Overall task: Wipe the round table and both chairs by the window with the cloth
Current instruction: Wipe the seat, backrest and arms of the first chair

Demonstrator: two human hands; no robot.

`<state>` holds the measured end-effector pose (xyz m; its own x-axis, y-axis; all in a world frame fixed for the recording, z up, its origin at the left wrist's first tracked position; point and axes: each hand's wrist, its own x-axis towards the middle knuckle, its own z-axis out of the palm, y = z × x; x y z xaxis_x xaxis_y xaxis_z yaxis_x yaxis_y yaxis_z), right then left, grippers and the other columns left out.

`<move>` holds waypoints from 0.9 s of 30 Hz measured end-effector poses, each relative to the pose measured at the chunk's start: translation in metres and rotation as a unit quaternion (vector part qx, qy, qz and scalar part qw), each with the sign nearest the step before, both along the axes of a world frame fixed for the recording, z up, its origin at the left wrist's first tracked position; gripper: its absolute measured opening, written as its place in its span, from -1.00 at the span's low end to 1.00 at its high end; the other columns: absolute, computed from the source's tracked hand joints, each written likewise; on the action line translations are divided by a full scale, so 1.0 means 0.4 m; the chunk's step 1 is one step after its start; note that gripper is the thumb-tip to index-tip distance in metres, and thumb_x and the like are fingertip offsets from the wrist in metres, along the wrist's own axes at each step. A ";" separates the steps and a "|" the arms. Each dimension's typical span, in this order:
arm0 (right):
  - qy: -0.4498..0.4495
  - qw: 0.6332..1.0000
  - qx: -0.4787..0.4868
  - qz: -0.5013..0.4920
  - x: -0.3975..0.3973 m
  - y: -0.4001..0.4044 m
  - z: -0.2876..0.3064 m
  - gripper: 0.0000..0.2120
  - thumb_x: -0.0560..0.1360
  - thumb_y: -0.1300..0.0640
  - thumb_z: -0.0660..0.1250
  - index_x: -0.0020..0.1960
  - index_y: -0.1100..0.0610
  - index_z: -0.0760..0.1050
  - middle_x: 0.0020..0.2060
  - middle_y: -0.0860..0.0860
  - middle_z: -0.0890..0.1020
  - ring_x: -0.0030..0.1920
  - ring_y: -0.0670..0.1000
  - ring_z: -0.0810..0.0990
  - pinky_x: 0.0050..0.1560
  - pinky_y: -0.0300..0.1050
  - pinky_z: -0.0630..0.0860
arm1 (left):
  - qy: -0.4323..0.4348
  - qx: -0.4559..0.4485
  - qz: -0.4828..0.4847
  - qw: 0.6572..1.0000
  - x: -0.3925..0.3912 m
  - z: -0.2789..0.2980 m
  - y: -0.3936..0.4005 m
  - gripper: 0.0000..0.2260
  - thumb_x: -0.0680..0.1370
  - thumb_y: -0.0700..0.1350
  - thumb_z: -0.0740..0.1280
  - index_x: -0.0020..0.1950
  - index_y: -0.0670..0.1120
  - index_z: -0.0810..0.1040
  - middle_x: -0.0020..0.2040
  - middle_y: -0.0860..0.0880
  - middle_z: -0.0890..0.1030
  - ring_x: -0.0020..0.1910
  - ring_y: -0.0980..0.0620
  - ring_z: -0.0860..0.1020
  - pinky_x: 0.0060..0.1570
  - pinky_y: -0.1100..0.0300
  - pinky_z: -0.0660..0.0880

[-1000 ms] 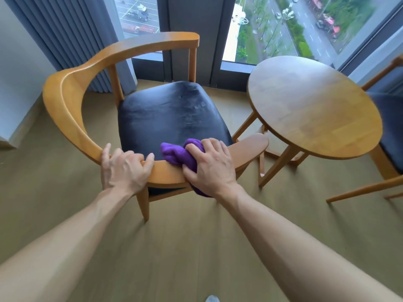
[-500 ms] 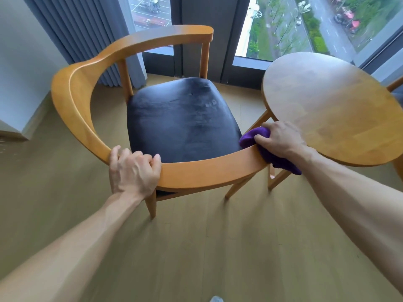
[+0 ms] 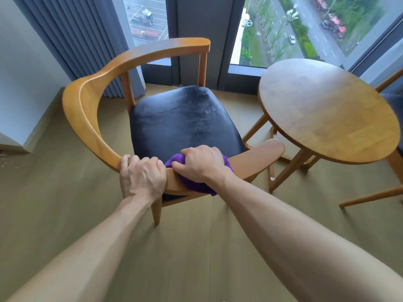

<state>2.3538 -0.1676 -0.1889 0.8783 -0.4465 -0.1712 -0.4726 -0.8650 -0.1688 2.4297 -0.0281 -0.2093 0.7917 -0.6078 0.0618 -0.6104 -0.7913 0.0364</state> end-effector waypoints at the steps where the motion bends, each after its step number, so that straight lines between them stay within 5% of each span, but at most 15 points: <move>1: 0.004 1.000 0.000 0.000 -0.015 -0.021 0.003 -0.58 0.48 -0.31 0.07 -0.11 -0.05 0.55 -0.18 -0.03 0.64 -0.14 0.07 0.55 -0.10 0.00 0.41 | 0.000 0.008 -0.001 1.000 0.000 0.000 -0.001 -0.57 0.63 -0.03 -0.02 -0.25 -0.07 0.55 -0.23 -0.07 0.63 -0.17 -0.14 0.51 0.26 -0.07 0.30; 5: 0.044 0.998 -0.038 -0.032 -0.113 -0.181 0.019 -0.50 0.45 -0.38 0.02 -0.19 -0.06 0.55 -0.27 -0.06 0.61 -0.15 0.04 0.59 0.01 0.04 0.50 | 0.005 0.009 -0.006 1.000 -0.002 0.001 -0.001 -0.58 0.63 -0.04 0.05 -0.26 -0.08 0.60 -0.24 -0.07 0.64 -0.17 -0.13 0.51 0.26 -0.09 0.32; 11: 0.039 0.992 -0.102 -0.068 -0.192 -0.323 0.007 -0.52 0.41 -0.38 -0.01 -0.11 -0.13 0.56 -0.10 -0.09 0.65 0.05 0.03 0.51 0.17 0.12 0.36 | -0.001 -0.010 -0.013 1.000 -0.001 -0.004 0.001 -0.50 0.60 -0.03 -0.05 -0.30 -0.11 0.61 -0.28 -0.09 0.63 -0.21 -0.12 0.49 0.24 -0.10 0.33; 17: 0.072 0.992 -0.028 -0.096 -0.070 -0.136 0.014 -0.54 0.41 -0.35 0.09 -0.23 -0.01 0.53 -0.25 -0.02 0.61 -0.15 0.07 0.55 -0.04 0.06 0.38 | 0.002 -0.008 -0.008 1.000 -0.001 -0.005 -0.004 -0.57 0.62 -0.04 0.00 -0.26 -0.09 0.58 -0.27 -0.08 0.63 -0.19 -0.14 0.50 0.24 -0.09 0.32; 23: 0.026 0.988 0.059 -0.137 0.092 0.116 -0.001 -0.70 0.45 -0.17 0.09 -0.22 0.02 0.45 -0.11 0.03 0.64 -0.10 0.12 0.37 -0.08 0.07 0.17 | 0.061 -0.040 0.007 0.997 0.018 -0.007 0.005 -0.78 0.65 -0.05 0.06 -0.05 -0.04 0.46 -0.18 -0.06 0.63 -0.02 -0.15 0.54 0.39 0.01 0.21; 27: 0.066 0.982 0.087 -0.152 0.084 0.095 0.010 -0.56 0.50 -0.28 0.01 -0.13 -0.02 0.52 -0.07 0.01 0.63 0.00 0.11 0.48 -0.04 0.08 0.22 | 0.132 -0.102 -0.019 0.986 0.039 0.009 0.013 -0.77 0.66 -0.11 0.07 0.15 -0.04 0.52 0.06 -0.06 0.59 0.15 -0.10 0.51 0.48 -0.02 0.08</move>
<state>2.3876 -0.1295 -0.1849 0.6735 -0.6395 -0.3708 -0.7328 -0.6436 -0.2210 2.4453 -0.0229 -0.2058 0.7728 -0.6344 -0.0193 -0.5883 -0.7274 0.3532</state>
